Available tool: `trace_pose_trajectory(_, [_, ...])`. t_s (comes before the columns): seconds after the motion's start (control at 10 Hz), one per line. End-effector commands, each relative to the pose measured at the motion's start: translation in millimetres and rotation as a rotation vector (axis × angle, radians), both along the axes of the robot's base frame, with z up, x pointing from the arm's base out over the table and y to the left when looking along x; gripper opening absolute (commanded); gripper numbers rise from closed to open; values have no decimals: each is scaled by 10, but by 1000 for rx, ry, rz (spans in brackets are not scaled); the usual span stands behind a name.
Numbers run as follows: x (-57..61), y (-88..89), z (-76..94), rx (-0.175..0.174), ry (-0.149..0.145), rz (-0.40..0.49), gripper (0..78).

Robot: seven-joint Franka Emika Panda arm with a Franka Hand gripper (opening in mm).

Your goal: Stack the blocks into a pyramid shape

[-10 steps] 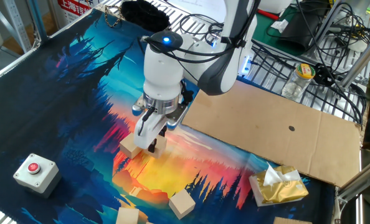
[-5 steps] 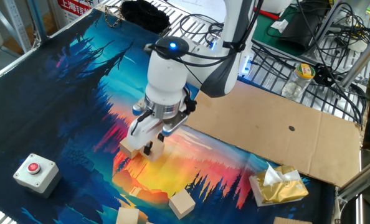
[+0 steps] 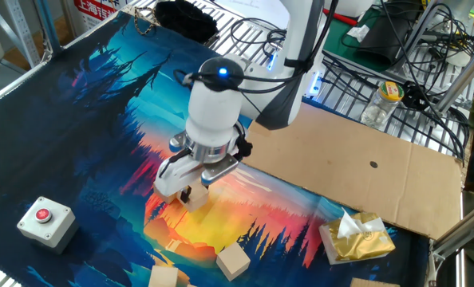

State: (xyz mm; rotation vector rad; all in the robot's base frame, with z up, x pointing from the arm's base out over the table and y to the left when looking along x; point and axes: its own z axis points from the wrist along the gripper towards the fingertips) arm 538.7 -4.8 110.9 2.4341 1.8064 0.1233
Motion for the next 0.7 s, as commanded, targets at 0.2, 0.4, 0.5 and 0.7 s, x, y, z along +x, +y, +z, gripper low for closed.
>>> trace_pose_trajectory(0.2, [39,10,-17,2,55,69,11])
trace_pose_trajectory(0.4, [65,-6,2,0,58,96,11])
trace_pose_trajectory(0.5, [102,-31,24,9,66,116,11])
trace_pose_trajectory(0.7, [160,-75,21,18,73,157,11])
